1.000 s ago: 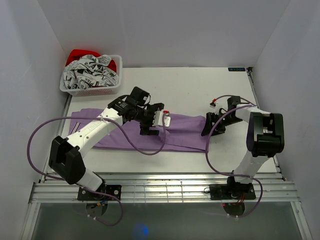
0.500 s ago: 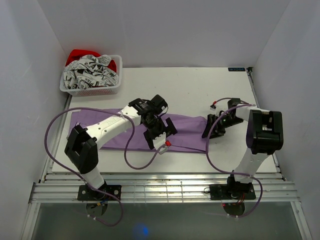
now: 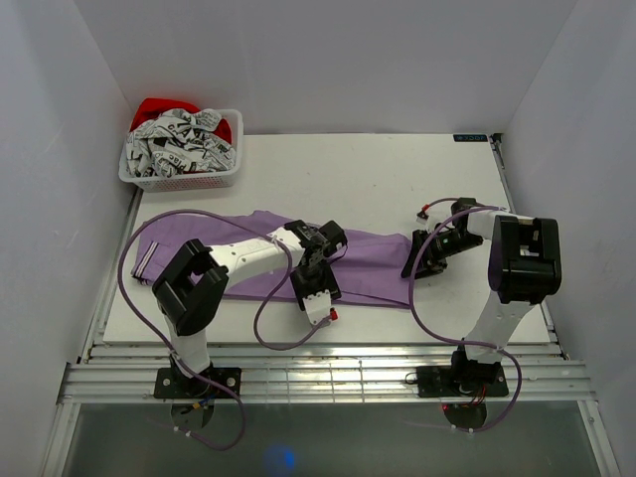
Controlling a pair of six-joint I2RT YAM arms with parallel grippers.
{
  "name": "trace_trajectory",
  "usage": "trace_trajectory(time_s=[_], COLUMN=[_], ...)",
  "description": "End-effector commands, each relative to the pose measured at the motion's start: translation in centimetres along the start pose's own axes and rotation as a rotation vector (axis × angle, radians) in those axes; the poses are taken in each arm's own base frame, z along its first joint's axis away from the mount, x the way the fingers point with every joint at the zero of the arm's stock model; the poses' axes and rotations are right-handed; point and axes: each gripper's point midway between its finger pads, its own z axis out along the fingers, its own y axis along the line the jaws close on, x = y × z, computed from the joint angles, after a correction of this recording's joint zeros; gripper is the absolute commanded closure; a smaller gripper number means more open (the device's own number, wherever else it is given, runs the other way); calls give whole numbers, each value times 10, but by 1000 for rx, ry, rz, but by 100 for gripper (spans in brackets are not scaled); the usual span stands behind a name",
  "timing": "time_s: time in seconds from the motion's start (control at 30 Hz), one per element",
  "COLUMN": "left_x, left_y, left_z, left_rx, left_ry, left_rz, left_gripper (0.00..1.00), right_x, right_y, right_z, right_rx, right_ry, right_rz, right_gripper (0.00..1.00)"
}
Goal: Fold and stack the trousers
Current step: Fold the trousers
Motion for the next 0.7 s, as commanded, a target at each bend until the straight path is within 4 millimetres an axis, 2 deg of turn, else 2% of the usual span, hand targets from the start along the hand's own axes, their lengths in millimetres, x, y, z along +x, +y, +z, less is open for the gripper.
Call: trace_trajectory(time_s=[0.0,0.03,0.07,0.13,0.17,0.2,0.27,0.3,0.37,0.47,0.57,0.67], left_x=[17,19,18,21,21,26,29,35,38,42,45,44], left_y=[2,1,-3,3,-4,5,2,14,23,31,39,46], left_z=[-2,-2,1,-3,3,2,5,3,2,-2,-8,-14], left_rx=[10,7,13,-33,-28,-73,-94,-150,-233,-293,-341,-372], left_ry=[109,117,119,148,153,185,222,253,298,354,381,367], left_rz=[101,94,93,115,121,136,151,162,197,242,243,209], left_gripper=[40,44,46,47,49,50,51,51,51,52,57,68], right_x=[22,22,22,21,21,21,21,21,21,21,20,20], right_y=[-37,-37,-38,-38,-38,-39,-39,-39,-38,-39,-38,-37], right_z=[9,8,8,8,8,8,7,7,7,7,7,7], right_rx=[137,138,139,140,141,142,143,143,141,140,137,136], right_ry=[91,89,89,88,90,89,88,87,88,86,84,83], right_rz=[-13,-15,-13,-14,-13,-12,-15,-16,-16,-15,-15,-19], right_gripper=[50,51,51,52,53,53,54,54,54,54,54,57])
